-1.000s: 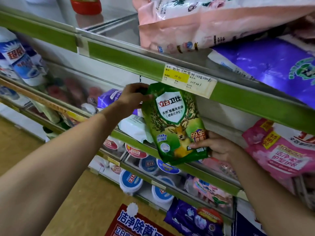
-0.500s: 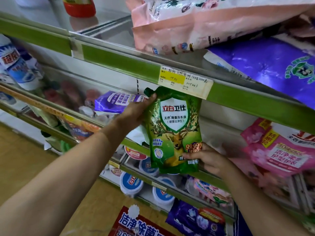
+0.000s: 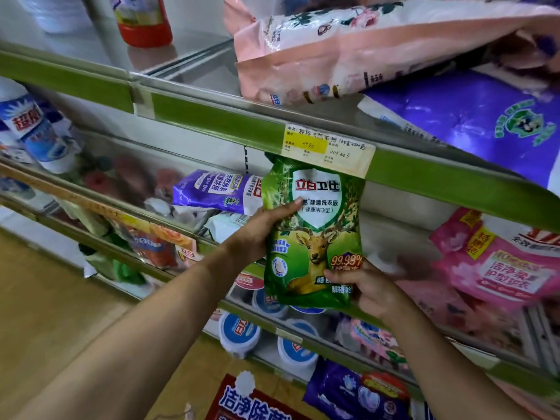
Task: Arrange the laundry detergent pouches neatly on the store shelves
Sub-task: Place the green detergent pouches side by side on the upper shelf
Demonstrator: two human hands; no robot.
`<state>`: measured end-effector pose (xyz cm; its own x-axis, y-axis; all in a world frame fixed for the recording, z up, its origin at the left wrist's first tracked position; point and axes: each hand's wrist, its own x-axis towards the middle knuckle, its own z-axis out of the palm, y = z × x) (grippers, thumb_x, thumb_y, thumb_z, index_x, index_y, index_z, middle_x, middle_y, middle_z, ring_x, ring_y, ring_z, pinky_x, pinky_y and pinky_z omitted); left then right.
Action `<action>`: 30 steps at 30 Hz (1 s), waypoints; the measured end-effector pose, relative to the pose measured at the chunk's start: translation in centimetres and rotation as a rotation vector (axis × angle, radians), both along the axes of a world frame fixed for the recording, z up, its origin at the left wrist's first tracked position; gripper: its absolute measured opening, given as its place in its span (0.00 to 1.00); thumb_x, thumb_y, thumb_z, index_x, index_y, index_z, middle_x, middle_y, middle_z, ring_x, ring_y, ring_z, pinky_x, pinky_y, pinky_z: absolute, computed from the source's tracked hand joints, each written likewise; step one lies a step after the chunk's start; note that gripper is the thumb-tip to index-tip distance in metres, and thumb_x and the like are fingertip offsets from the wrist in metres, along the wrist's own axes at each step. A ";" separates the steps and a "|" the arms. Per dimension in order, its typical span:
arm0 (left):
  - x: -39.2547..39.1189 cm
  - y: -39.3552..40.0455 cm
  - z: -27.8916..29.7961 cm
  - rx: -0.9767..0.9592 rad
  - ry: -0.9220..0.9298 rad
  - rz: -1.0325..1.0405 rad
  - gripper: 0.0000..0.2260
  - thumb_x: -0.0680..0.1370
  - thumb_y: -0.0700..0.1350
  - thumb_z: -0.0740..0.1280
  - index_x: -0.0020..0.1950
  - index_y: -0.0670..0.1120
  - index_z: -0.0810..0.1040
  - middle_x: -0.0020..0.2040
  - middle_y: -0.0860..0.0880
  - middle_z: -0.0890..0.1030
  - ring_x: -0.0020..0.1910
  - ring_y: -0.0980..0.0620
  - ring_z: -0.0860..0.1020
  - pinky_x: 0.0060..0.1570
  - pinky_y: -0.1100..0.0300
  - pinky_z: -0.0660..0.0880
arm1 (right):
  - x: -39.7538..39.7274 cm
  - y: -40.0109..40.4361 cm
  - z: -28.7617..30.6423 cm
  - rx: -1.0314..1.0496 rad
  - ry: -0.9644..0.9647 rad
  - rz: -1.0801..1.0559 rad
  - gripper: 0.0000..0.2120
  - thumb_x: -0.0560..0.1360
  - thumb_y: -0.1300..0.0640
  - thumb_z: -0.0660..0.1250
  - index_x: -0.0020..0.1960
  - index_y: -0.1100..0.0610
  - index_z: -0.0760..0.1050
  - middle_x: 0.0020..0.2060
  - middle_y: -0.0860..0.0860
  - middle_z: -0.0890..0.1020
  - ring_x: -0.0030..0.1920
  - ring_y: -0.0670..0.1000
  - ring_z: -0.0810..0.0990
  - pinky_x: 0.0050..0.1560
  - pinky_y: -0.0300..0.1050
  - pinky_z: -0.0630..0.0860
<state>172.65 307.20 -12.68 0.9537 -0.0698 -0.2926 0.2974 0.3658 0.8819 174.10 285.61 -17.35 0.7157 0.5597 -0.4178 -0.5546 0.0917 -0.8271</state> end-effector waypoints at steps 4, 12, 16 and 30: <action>-0.4 0.6 -0.3 -0.032 0.027 0.067 0.22 0.72 0.49 0.72 0.63 0.41 0.77 0.58 0.39 0.82 0.55 0.39 0.81 0.56 0.46 0.78 | -1.0 0.4 0.6 -0.058 -0.105 0.053 0.22 0.61 0.70 0.74 0.54 0.63 0.79 0.53 0.63 0.83 0.53 0.60 0.83 0.57 0.55 0.79; -2.4 0.2 -0.3 -0.004 0.095 0.068 0.23 0.71 0.51 0.72 0.62 0.42 0.76 0.57 0.39 0.82 0.50 0.42 0.82 0.52 0.49 0.79 | -3.3 -1.0 -0.1 -0.109 -0.112 0.206 0.33 0.66 0.77 0.71 0.66 0.59 0.69 0.58 0.59 0.82 0.59 0.57 0.81 0.58 0.50 0.79; -3.6 -0.8 0.0 -0.005 0.079 0.012 0.10 0.78 0.49 0.66 0.54 0.45 0.78 0.42 0.46 0.86 0.38 0.48 0.85 0.37 0.58 0.81 | -5.0 -1.6 -0.1 -0.187 -0.151 0.099 0.31 0.65 0.76 0.73 0.64 0.60 0.71 0.52 0.55 0.85 0.54 0.53 0.84 0.51 0.44 0.80; -14.4 -4.3 0.4 0.021 0.125 -0.096 0.17 0.72 0.51 0.71 0.55 0.42 0.77 0.41 0.43 0.86 0.38 0.45 0.84 0.49 0.51 0.77 | -18.9 -4.7 1.5 -0.336 -0.195 0.026 0.22 0.66 0.64 0.77 0.57 0.53 0.76 0.52 0.49 0.85 0.56 0.50 0.82 0.60 0.45 0.76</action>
